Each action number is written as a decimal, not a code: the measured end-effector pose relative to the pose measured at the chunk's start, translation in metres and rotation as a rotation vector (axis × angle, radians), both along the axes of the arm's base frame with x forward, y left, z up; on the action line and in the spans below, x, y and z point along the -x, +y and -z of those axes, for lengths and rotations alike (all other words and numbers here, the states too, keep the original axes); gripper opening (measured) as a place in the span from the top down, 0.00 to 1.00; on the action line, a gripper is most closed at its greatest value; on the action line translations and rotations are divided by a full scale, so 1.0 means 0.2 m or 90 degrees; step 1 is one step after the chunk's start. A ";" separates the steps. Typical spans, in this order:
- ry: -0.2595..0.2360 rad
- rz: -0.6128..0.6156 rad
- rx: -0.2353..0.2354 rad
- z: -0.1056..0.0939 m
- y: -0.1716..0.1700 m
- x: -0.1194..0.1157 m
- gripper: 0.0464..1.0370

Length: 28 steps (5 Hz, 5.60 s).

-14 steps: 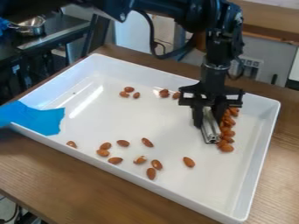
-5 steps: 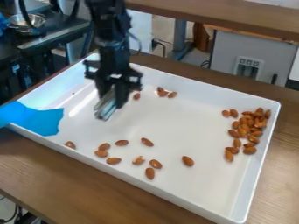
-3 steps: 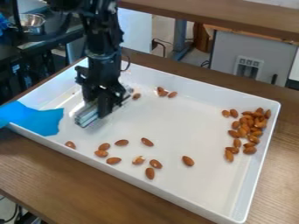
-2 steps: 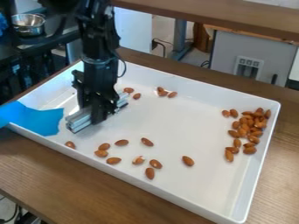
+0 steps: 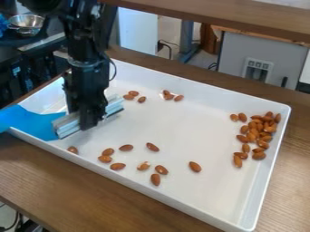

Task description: Sweep into pile

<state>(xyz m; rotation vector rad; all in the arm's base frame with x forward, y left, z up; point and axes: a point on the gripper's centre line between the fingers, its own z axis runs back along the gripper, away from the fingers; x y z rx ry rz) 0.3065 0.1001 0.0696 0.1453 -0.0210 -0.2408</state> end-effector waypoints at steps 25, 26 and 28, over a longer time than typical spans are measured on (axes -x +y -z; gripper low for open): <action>-0.074 -0.328 0.054 0.08 0.08 -0.33 0.66; -0.064 -0.304 0.058 0.08 -0.06 -0.40 0.66; -0.050 -0.285 0.071 0.08 -0.28 -0.46 0.66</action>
